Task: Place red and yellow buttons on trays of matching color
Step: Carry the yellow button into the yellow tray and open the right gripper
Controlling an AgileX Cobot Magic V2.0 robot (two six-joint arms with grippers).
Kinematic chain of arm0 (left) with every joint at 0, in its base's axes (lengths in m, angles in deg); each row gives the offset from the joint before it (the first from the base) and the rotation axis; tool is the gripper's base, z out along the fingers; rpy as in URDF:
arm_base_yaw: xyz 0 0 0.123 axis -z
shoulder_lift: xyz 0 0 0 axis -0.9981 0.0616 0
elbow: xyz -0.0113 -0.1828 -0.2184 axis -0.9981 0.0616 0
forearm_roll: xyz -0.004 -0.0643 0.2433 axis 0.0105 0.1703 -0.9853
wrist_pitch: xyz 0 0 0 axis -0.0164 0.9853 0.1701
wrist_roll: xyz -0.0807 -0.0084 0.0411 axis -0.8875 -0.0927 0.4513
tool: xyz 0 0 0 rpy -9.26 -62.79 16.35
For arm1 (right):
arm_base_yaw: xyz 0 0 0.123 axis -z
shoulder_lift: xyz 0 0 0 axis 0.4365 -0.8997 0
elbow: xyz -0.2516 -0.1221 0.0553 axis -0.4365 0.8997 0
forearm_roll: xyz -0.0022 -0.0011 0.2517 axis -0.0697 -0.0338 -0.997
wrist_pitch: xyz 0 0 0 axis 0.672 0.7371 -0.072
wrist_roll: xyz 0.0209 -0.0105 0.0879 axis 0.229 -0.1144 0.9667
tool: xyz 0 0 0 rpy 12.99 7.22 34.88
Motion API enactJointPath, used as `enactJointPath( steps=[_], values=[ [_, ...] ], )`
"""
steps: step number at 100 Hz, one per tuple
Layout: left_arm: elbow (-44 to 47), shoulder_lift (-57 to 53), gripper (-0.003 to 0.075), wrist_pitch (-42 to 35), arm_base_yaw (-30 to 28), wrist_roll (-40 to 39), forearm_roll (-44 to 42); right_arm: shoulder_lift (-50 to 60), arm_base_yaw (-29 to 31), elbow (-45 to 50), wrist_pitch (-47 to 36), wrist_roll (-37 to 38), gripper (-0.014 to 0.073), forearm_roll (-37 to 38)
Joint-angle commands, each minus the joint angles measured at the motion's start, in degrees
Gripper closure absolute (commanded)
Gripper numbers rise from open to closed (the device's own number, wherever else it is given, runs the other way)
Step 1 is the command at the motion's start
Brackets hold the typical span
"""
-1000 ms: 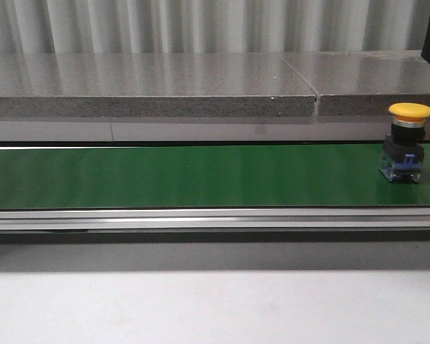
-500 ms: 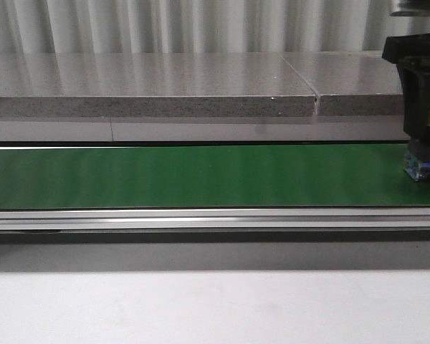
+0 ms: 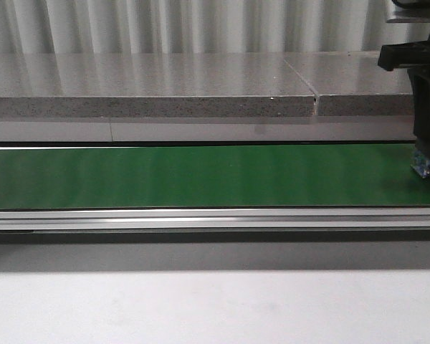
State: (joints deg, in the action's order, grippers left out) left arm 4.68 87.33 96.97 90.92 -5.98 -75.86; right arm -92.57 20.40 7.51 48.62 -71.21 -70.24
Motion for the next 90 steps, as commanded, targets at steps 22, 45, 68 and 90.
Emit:
enactJointPath(
  steps=[22,45,68,90],
  values=[
    [-1.6,0.2,0.074,-4.2,0.4,0.0,1.0,8.1,4.7,-1.8,2.7,1.6,0.0395,0.8],
    [-1.6,0.2,0.074,-4.2,0.4,0.0,1.0,13.2,12.1,-1.8,5.6,1.7,0.0396,1.2],
    [-1.6,0.2,0.074,-4.2,0.4,0.0,1.0,17.9,21.7,-1.8,7.5,2.6,0.0396,2.5],
    [-1.6,0.2,0.074,-4.2,0.4,0.0,1.0,18.8,32.5,-1.6,8.1,2.6,0.0396,4.2]
  ],
)
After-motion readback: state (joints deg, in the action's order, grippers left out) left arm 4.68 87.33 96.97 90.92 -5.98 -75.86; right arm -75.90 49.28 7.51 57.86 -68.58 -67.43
